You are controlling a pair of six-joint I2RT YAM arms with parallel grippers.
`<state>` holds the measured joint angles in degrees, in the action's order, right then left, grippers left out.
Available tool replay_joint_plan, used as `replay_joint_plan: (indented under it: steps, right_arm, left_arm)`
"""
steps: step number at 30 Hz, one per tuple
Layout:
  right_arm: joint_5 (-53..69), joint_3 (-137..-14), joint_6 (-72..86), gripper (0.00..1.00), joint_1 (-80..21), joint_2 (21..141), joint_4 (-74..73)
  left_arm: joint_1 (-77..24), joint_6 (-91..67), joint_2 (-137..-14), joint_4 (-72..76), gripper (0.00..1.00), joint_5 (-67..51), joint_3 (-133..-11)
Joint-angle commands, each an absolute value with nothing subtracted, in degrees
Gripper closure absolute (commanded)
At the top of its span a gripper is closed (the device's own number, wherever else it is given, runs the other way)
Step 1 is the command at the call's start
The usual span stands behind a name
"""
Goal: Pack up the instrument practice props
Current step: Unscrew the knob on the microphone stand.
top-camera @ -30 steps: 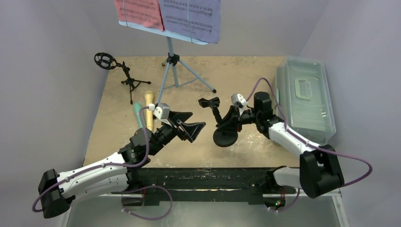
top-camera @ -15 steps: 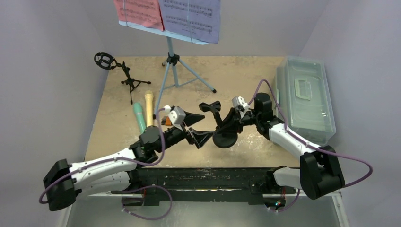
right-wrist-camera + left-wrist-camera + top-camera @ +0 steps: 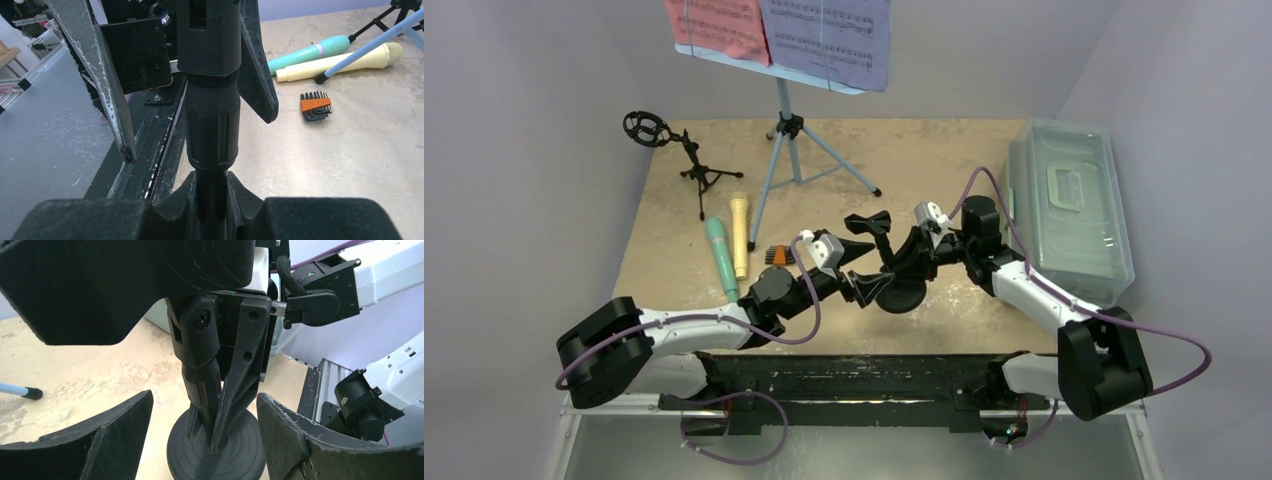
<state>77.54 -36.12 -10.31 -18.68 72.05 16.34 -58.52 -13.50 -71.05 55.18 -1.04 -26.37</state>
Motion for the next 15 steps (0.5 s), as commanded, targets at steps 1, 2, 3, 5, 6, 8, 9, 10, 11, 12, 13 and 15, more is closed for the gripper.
replay_joint_plan:
  steps: [1,2,3,5,6,8,9,10,11,12,13,15]
  right_arm:
    - [79.28,-36.59,-9.6,1.0,-18.71,71.8,19.6]
    - [79.28,-36.59,-9.63,1.0,-18.71,71.81,19.6]
    - [79.28,-36.64,-9.62,1.0,-18.72,71.81,19.6]
    - [79.28,-36.64,-9.65,1.0,-18.71,71.81,19.6]
    - [79.28,-36.65,-9.62,1.0,-18.71,71.81,19.52]
    - [79.34,-36.61,-9.63,1.0,-18.7,71.81,19.47]
    - [79.3,-36.63,-9.61,1.0,-18.72,71.81,19.45]
    - [79.29,-36.57,-9.65,1.0,-18.72,71.81,19.43]
    - [79.29,-36.63,-9.73,1.0,-18.68,71.81,19.42]
    - [79.28,-36.57,-9.68,1.0,-18.69,71.85,19.42]
    - [79.28,-36.59,-9.72,1.0,-18.72,71.89,19.35]
    - [79.28,-36.61,-9.76,1.0,-18.71,72.02,19.27]
  left_arm:
    - [-58.62,-13.87,-73.31,66.21,0.27,-0.18,-27.49]
    - [-58.62,-13.94,-73.72,66.99,0.28,0.92,-27.55]
    - [-58.62,-14.16,-74.12,67.61,0.3,1.6,-27.66]
    - [-58.63,-14.55,-75.06,68.9,0.33,2.03,-28.04]
    - [-58.68,-14.78,-75.59,69.44,0.34,2.17,-28.29]
    - [-58.67,-14.87,-76.87,69.86,0.36,2.62,-28.82]
    - [-58.65,-14.89,-77.35,69.94,0.37,2.99,-29.01]
    - [-58.67,-14.86,-77.8,70.14,0.4,3.27,-29.15]
    - [-58.63,-14.9,-78.14,70.38,0.46,3.49,-29.22]
    - [-58.62,-14.74,-78.33,70.56,0.53,3.51,-29.18]
    - [-58.62,-14.56,-78.39,70.67,0.63,3.47,-29.22]
    - [-58.62,-14.31,-78.32,70.68,0.81,3.07,-29.02]
